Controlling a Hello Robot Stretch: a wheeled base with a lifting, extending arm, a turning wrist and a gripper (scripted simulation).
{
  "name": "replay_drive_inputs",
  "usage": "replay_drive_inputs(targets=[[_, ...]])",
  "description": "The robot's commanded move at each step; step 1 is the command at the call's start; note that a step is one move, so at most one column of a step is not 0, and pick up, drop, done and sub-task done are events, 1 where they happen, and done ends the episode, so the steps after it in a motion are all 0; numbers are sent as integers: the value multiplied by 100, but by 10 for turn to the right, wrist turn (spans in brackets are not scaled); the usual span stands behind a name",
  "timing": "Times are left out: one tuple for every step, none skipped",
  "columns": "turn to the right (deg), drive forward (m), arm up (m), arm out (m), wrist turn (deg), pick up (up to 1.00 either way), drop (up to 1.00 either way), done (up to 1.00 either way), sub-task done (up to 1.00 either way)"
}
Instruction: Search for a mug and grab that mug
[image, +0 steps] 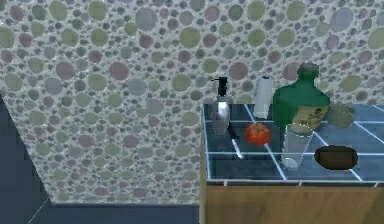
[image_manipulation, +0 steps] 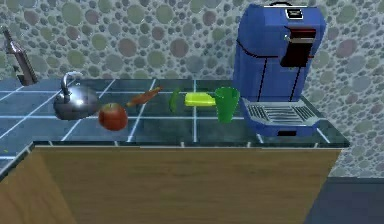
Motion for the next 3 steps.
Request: replay_drive_inputs(targets=[[-450,0,0,0,0,0,0,0,0],[450,0,0,0,0,0,0,0,0],[450,0,0,0,0,0,0,0,0]])
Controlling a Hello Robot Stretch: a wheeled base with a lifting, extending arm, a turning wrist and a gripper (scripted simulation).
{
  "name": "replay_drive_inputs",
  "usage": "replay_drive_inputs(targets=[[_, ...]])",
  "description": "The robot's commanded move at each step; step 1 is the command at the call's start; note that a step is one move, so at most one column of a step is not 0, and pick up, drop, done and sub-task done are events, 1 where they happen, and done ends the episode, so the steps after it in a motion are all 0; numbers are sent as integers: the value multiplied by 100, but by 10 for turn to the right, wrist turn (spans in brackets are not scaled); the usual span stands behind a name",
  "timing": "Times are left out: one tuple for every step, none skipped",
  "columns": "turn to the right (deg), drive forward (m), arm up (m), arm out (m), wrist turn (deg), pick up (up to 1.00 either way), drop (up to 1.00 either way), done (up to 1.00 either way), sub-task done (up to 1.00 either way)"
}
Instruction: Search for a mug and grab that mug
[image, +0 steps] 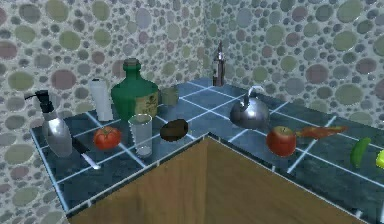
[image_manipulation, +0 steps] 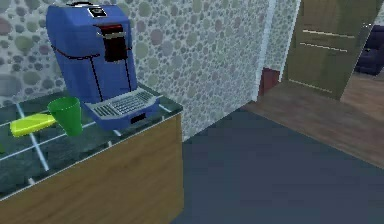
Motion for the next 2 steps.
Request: replay_drive_inputs(targets=[[60,0,0,0,0,0,0,0,0],[0,30,0,0,0,0,0,0,0]])
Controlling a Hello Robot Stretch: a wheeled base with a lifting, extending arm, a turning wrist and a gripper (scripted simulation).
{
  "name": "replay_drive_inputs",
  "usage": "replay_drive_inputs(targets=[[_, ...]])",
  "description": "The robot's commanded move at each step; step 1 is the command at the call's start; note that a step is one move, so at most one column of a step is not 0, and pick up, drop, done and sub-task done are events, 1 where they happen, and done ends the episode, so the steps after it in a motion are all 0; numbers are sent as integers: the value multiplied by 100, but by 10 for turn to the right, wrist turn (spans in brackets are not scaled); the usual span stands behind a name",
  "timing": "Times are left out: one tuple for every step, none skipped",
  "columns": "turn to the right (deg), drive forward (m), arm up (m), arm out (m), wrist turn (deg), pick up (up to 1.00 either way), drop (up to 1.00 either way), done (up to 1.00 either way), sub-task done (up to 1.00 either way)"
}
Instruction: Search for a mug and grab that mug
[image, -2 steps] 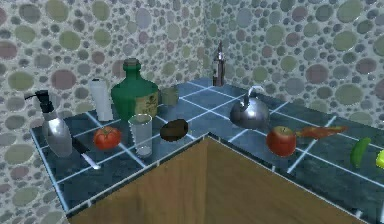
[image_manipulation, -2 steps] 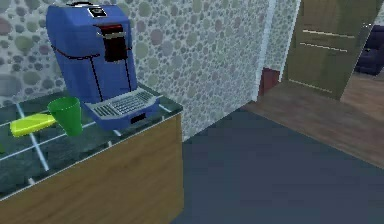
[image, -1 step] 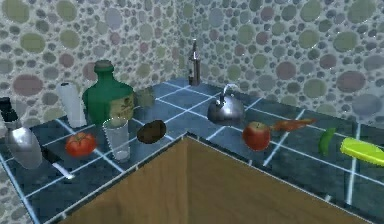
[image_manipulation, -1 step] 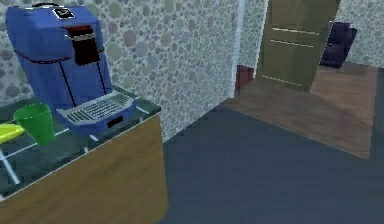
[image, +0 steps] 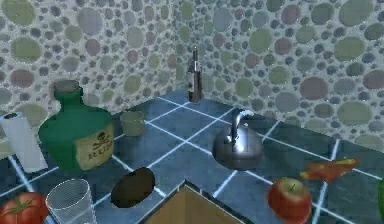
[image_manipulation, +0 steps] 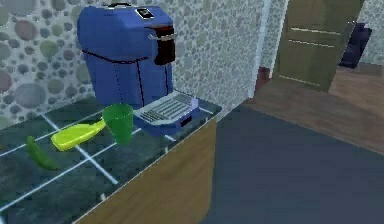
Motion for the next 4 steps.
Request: replay_drive_inputs(targets=[[-450,0,0,0,0,0,0,0,0],[-450,0,0,0,0,0,0,0,0],[-150,0,0,0,0,0,0,0,0],[0,0,50,0,0,0,0,0,0]])
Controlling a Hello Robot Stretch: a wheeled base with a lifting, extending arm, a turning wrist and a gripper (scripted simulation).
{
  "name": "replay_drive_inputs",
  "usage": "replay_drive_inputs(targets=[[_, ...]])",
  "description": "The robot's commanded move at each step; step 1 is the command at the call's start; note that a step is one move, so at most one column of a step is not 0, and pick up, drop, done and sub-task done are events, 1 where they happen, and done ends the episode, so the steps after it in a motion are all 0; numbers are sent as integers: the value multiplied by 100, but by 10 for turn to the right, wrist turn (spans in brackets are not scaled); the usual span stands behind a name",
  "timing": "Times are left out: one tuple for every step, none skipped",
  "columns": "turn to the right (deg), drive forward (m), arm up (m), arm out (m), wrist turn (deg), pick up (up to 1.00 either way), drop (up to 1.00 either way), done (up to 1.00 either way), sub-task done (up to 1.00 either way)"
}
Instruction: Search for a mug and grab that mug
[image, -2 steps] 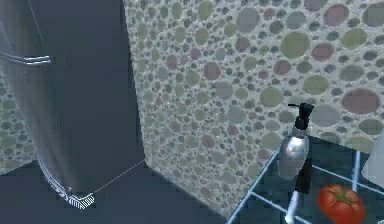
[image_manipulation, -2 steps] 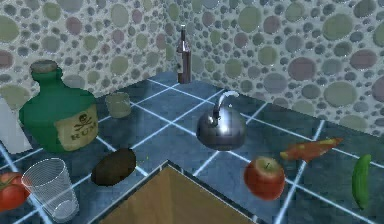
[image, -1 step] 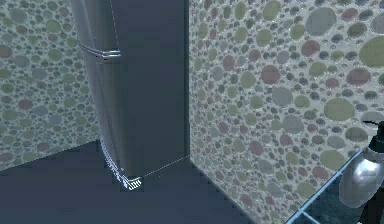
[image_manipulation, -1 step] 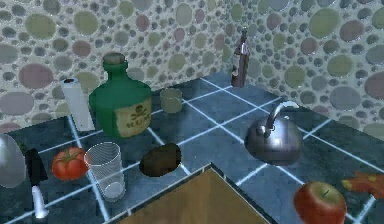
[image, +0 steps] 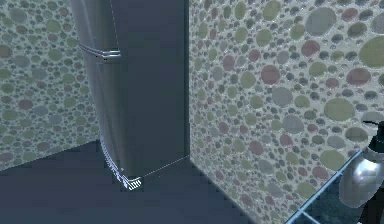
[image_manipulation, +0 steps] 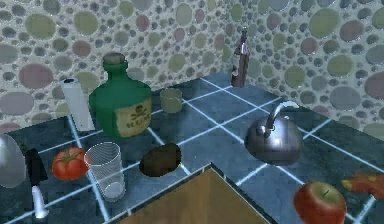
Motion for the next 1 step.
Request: replay_drive_inputs(targets=[[0,0,38,0,0,0,0,0,0]])
